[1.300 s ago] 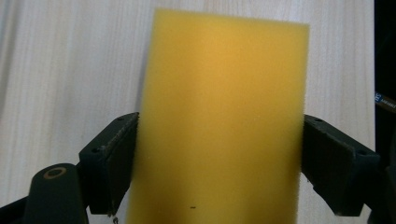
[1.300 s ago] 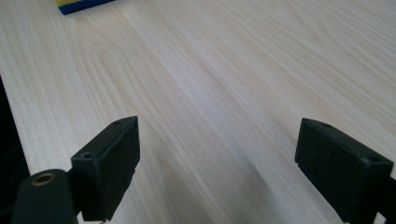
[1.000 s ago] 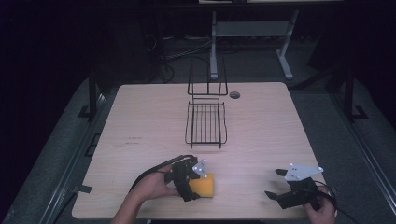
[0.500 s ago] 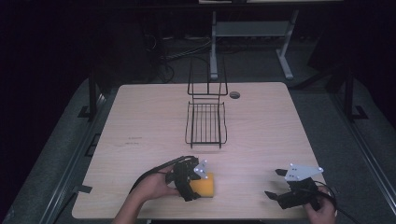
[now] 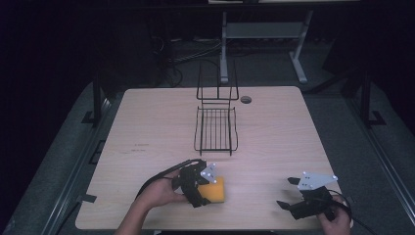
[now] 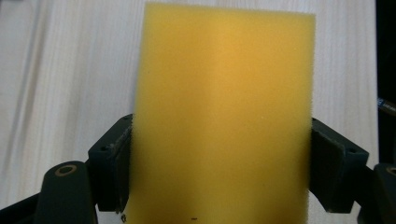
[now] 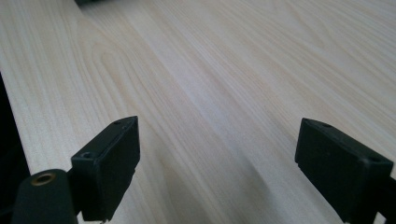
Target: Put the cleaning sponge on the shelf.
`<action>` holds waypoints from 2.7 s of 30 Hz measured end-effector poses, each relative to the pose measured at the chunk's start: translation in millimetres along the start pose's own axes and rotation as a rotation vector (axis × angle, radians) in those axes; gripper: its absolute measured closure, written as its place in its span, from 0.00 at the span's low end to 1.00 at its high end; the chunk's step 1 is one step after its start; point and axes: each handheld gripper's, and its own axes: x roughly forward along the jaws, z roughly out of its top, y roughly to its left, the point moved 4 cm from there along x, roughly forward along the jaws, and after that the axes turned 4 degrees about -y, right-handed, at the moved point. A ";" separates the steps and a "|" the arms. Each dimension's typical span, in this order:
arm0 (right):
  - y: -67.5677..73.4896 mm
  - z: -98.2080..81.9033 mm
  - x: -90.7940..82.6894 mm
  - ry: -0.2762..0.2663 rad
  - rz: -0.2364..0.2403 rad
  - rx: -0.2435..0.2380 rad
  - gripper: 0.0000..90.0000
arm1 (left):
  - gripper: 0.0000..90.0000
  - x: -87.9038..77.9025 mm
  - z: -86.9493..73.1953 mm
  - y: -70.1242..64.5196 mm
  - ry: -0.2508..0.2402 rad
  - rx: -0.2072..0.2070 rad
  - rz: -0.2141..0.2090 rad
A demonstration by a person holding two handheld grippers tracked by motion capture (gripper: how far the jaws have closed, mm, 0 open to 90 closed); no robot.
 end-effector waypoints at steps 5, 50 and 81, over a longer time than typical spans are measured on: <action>-0.1 -0.1 0.2 0.000 0.001 0.000 0.15 | 0.24 -3.9 2.2 3.8 -0.012 -0.002 0.008; -1.3 -2.5 -0.7 0.001 -0.017 0.019 0.15 | 0.24 -31.0 10.0 40.5 -0.056 -0.041 -0.010; -2.0 -3.3 -0.2 0.002 -0.013 0.014 0.15 | 0.24 -38.1 21.4 67.2 -0.037 -0.038 -0.012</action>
